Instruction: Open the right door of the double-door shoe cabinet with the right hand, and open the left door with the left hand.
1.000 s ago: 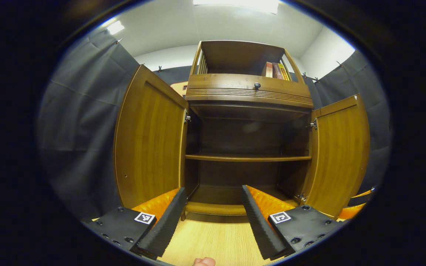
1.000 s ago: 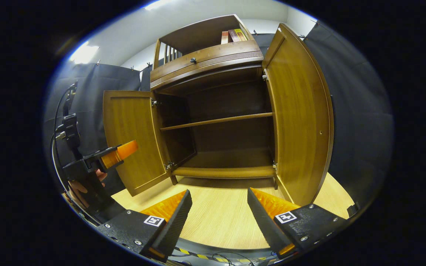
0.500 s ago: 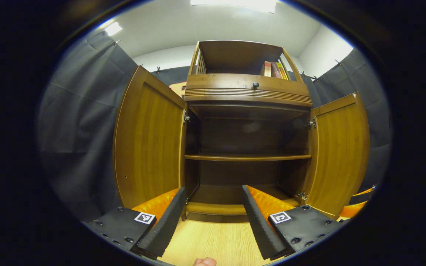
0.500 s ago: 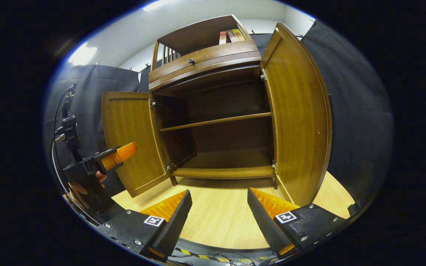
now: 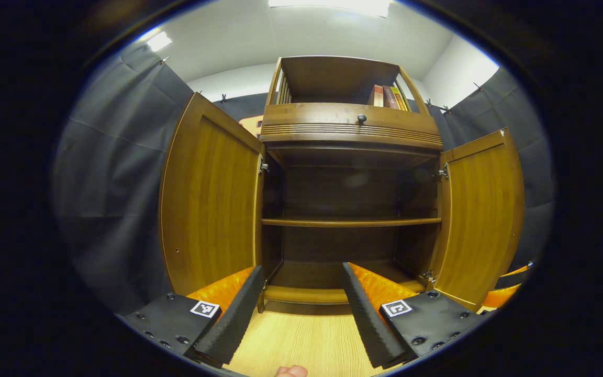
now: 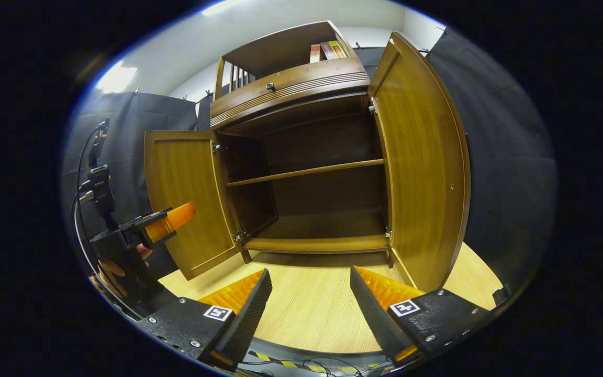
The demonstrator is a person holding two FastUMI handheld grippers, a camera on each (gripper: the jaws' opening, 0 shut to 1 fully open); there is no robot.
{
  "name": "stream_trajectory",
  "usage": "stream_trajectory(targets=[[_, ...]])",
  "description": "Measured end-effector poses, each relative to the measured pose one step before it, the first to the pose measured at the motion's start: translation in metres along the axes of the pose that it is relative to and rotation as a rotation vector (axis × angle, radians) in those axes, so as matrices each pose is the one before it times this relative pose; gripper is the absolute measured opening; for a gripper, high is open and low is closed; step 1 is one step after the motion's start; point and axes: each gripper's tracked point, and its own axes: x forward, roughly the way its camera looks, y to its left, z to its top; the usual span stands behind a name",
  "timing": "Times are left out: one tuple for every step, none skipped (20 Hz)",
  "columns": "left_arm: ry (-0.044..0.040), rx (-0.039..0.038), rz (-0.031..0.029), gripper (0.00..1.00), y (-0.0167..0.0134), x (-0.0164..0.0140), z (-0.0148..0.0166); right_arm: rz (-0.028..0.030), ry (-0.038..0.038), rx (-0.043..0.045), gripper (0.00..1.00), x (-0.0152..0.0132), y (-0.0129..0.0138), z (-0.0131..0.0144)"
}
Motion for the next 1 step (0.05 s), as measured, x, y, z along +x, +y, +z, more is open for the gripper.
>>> stream_trajectory(targets=[[0.00075,-0.00002,-0.00066,0.95,0.00001,-0.00010,0.00028,-0.00012,-0.00107,-0.00023,0.93,-0.00068,-0.00008,0.00095]])
